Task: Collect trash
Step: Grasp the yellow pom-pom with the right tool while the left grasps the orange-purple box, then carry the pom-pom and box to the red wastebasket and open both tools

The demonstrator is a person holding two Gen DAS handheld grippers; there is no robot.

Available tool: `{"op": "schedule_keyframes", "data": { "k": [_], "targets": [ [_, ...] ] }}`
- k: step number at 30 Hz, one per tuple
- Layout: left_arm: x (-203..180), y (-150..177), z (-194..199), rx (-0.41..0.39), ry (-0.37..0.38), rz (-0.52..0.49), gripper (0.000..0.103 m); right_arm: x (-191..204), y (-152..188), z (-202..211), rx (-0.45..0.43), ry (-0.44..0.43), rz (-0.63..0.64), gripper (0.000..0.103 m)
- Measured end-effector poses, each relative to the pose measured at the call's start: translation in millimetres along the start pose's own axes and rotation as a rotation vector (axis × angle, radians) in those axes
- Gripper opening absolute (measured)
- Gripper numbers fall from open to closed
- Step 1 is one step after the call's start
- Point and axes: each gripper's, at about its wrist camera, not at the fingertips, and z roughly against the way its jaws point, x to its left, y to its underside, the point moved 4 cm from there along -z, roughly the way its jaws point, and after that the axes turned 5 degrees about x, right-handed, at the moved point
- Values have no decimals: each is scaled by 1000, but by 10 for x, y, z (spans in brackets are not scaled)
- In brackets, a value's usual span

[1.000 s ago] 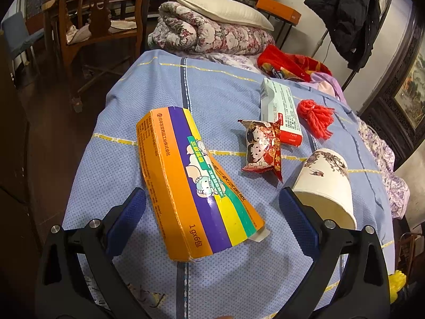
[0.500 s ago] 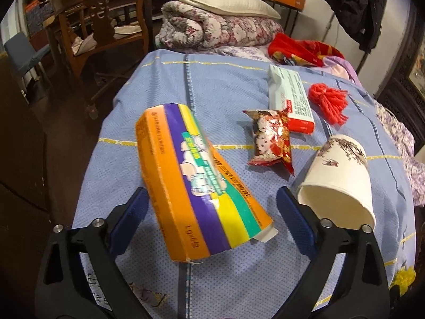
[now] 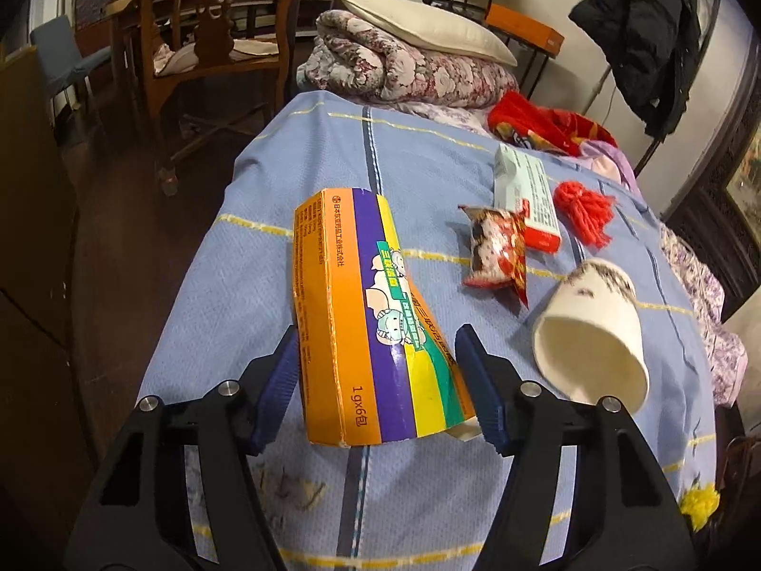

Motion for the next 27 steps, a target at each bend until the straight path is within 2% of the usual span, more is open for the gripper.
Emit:
{"op": "schedule_keyframes", "data": {
  "k": [4,5,7,9,10,12,15,20,25,27],
  "targets": [
    [-134,-4,-75,22,-84,-67,70,-6,-3,4,1,-13,-14,44],
    [-194,2,-111,33,-112,-97,76,-17,-1,6,1,-17,-16,44],
    [-266,-8,-151,27,-179,-130,82,-16,-3,9,0,-22,-20,44],
    [-286,-24,-173,21,-206,-138,82,-17,-1,9,0,-25,-21,44],
    [-271,-26,-170,22,-186,-128,80,-16,0,10,-1,-26,-22,44],
    [-219,-25,-150,18,-156,-107,64,-20,-1,10,-1,-28,-25,44],
    [-165,6,-91,6,-153,-90,58,-28,-6,8,-2,-33,-31,44],
    [-190,298,219,-20,-25,-67,58,-36,-5,6,1,-40,-42,44],
    [-312,834,620,-28,97,-68,58,-38,-5,14,7,-39,-41,44],
    [-339,1001,785,-17,168,-55,58,-47,-10,29,18,-49,-46,43]
  ]
}}
